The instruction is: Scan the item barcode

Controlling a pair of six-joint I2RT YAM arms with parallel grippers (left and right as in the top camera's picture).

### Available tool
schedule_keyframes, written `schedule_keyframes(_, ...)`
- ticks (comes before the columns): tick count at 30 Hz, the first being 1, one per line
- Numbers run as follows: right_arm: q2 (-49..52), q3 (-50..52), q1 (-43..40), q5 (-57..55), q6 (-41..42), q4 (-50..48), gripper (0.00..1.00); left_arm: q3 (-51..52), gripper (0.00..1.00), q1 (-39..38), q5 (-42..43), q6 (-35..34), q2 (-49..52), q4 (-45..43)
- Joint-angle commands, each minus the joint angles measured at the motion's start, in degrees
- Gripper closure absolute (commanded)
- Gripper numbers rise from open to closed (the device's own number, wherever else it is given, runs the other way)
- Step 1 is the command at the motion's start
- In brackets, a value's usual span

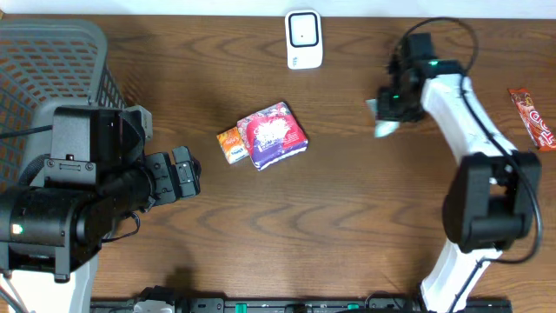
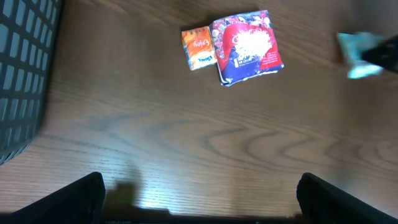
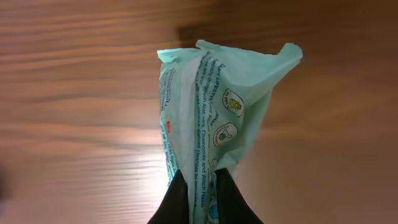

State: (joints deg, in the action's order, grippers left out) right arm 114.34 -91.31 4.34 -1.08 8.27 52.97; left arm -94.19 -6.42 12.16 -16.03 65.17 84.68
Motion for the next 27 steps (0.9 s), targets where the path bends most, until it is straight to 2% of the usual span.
schedule_keyframes(1, -1.7, -1.2, 0.3, -24.8, 0.5, 2.3, 0.99, 0.0, 0.02, 0.2, 0.7, 1.0, 0.1, 0.1)
schedule_keyframes(4, -1.0, -0.5, 0.3, -28.0, 6.2, 2.3, 0.99, 0.0, 0.02, 0.2, 0.7, 1.0, 0.1, 0.1)
schedule_keyframes(9, 1.1, 1.7, 0.6, -32.0, 10.2, 1.3, 0.99, 0.0, 0.02, 0.2, 0.7, 1.0, 0.1, 0.1)
schedule_keyframes(14, 4.5, 3.1, 2.4, -36.6, 10.1, 2.1, 0.97, 0.0, 0.02, 0.2, 0.7, 1.0, 0.1, 0.1)
schedule_keyframes(22, 8.0, 3.3, 7.3, -36.4, 10.2, 1.8, 0.96, 0.0, 0.02, 0.2, 0.7, 1.0, 0.1, 0.1)
schedule_keyframes(27, 9.1, 3.3, 12.7, -33.3, 10.1, 1.4, 0.91, 0.0, 0.02, 0.2, 0.7, 1.0, 0.1, 0.1)
